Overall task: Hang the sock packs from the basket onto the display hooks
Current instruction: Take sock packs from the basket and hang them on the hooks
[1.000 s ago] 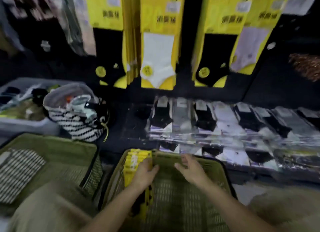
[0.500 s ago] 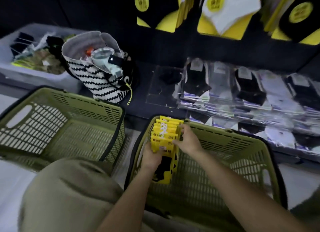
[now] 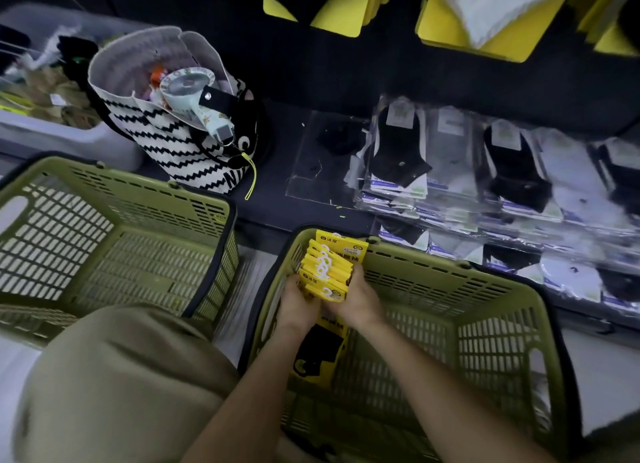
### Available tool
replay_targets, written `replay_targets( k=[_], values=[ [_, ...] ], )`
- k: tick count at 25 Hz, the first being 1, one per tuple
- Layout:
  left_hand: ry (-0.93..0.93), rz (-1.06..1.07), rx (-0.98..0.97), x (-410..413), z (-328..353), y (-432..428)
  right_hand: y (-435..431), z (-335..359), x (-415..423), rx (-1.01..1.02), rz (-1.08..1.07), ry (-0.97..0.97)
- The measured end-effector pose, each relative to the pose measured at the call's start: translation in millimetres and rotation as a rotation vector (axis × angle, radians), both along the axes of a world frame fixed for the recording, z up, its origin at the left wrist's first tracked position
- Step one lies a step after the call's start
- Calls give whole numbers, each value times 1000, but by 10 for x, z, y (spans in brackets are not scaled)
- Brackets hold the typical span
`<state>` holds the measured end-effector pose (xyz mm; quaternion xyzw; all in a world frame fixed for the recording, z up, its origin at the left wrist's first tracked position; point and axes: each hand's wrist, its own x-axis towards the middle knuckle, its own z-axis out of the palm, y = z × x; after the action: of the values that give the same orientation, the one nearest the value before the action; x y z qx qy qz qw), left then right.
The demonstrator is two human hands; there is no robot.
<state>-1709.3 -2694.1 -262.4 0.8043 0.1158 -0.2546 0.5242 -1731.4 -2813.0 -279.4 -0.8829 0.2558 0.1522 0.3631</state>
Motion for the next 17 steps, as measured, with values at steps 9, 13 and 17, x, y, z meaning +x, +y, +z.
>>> replay_targets(
  k=[9,13,17],
  values=[
    [-114,-579,-80,-293,18,-107,-768,293,-892,278,100,-162],
    [-116,-671,-101,-600,-192,-316,-876,174,-1196,292,-62,-112],
    [-112,-588,-82,-619,-139,-504,-928,219,-1168,330,-183,-168]
  ],
)
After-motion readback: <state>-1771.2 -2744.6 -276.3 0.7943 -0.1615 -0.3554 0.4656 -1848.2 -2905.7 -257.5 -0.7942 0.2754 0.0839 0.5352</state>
